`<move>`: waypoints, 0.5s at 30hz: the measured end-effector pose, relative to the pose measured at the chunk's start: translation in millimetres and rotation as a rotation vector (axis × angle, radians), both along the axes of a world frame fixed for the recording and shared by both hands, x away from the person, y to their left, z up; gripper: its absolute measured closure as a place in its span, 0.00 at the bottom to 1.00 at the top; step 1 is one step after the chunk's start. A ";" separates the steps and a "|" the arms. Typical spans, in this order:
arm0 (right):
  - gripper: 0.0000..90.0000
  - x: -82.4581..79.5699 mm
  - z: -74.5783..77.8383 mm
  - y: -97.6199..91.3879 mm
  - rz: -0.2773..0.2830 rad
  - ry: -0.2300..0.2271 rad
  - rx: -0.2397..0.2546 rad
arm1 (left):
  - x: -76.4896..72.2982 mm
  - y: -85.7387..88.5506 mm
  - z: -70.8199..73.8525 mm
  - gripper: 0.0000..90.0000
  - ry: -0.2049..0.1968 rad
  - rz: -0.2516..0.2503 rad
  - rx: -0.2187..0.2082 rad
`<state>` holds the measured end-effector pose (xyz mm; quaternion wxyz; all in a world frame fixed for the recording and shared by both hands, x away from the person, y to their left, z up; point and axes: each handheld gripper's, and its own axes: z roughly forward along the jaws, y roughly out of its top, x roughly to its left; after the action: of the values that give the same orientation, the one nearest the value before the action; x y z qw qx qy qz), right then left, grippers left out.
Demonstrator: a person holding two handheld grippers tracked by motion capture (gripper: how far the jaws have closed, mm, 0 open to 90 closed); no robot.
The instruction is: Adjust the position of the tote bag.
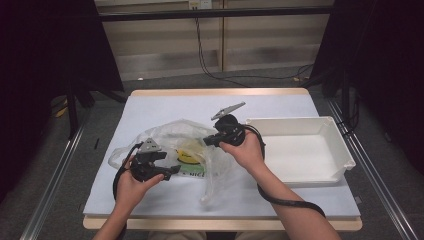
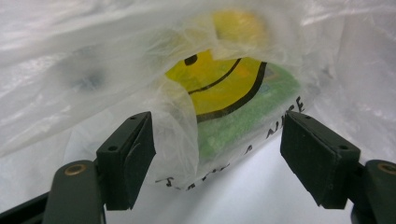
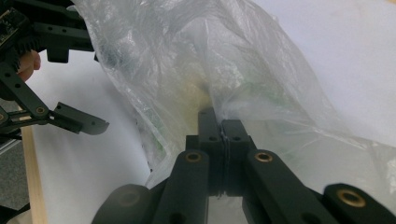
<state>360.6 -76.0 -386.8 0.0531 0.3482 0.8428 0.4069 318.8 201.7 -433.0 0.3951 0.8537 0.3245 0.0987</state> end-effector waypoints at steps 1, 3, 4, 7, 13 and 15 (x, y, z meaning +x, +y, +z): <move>1.00 0.2 0.4 -0.8 0.004 -0.001 0.003 | -1.2 -0.2 0.9 0.29 -0.008 -0.009 -0.001; 1.00 0.5 2.0 -3.3 0.003 -0.002 0.010 | -2.5 -1.0 2.0 0.29 -0.009 -0.012 -0.011; 1.00 0.5 3.1 -4.6 0.002 0.001 0.013 | -3.4 -1.4 2.8 0.28 -0.007 -0.013 -0.015; 1.00 0.2 6.0 -6.8 -0.001 -0.001 0.019 | -4.6 -3.0 2.4 0.27 0.006 -0.013 -0.024; 0.99 -0.1 13.3 -11.9 -0.010 -0.010 0.021 | -4.8 -7.7 1.6 0.27 -0.012 -0.028 -0.023; 0.99 1.2 13.0 -13.3 -0.012 -0.002 0.026 | -4.7 -12.7 3.5 0.24 -0.025 -0.029 -0.052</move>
<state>361.7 -89.3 -373.9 0.0517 0.3533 0.8353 0.4181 314.1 189.0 -429.5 0.4228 0.8464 0.3095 0.0953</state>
